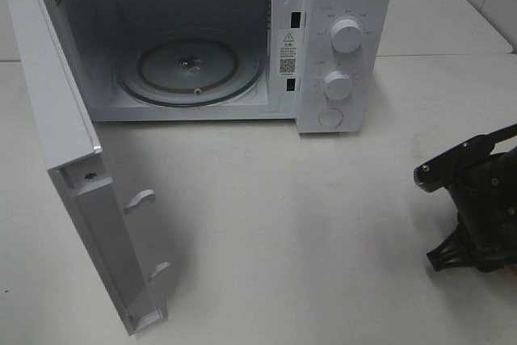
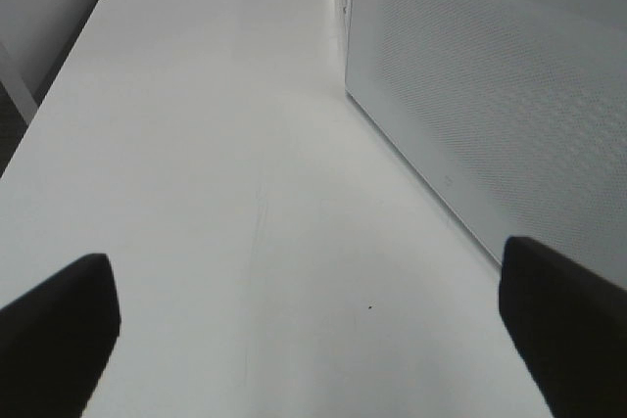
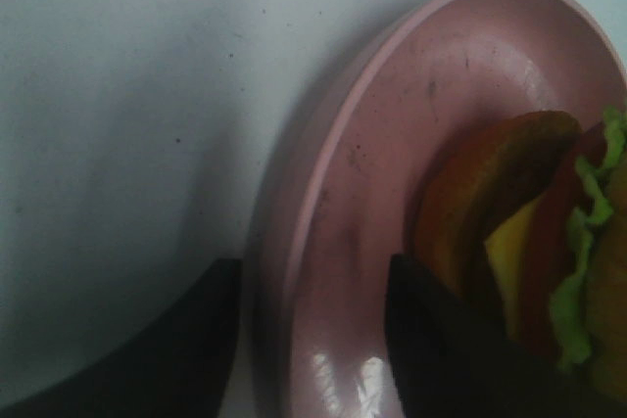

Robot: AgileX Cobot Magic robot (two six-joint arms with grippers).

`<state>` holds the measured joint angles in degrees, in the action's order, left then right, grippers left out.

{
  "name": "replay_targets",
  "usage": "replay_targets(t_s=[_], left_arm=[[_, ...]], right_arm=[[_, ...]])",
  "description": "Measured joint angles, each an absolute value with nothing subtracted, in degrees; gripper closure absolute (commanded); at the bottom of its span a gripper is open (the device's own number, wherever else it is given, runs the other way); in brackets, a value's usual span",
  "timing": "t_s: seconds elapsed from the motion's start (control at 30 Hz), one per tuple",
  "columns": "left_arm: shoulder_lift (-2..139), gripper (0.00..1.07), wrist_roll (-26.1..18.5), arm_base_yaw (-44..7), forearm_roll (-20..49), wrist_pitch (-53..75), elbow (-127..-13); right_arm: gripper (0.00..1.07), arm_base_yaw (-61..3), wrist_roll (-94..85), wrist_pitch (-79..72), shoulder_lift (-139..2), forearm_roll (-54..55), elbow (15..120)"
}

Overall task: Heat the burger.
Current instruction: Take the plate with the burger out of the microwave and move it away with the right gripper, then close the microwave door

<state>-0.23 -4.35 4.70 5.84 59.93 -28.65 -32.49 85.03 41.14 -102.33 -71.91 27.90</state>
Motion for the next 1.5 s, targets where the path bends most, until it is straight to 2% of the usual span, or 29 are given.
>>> replay_targets(t_s=[0.3, 0.5, 0.7, 0.73, 0.9, 0.93, 1.07, 1.5], left_arm=[[-0.2, 0.06, -4.4, 4.7, 5.8, 59.9, -28.6], [-0.2, 0.06, -4.4, 4.7, 5.8, 59.9, -28.6], [-0.2, 0.06, -4.4, 4.7, 5.8, 59.9, -28.6], [-0.2, 0.06, -4.4, 4.7, 5.8, 59.9, -28.6], [-0.2, 0.06, -4.4, 4.7, 5.8, 59.9, -28.6], [-0.2, 0.06, -4.4, 4.7, 5.8, 59.9, -28.6], [-0.2, 0.06, -4.4, 4.7, 5.8, 59.9, -28.6], [-0.2, 0.06, -4.4, 4.7, 5.8, 59.9, -28.6]], right_arm=[[0.51, -32.5, 72.9, 39.6, -93.3, -62.1, 29.9], [0.51, -32.5, 52.4, 38.7, -86.4, -43.7, 33.1], [0.50, -32.5, 37.4, 40.0, -80.9, -31.1, 35.6], [0.49, -32.5, 33.0, 41.5, -78.4, -26.0, 36.6], [0.40, -32.5, 26.9, 46.9, -72.7, -16.7, 39.8], [0.35, -32.5, 26.2, 48.1, -71.4, -15.5, 40.3], [0.29, -32.5, 23.9, 52.3, -66.6, -13.3, 41.4], [0.31, -32.5, 18.0, 65.9, -52.2, -11.4, 41.6]])
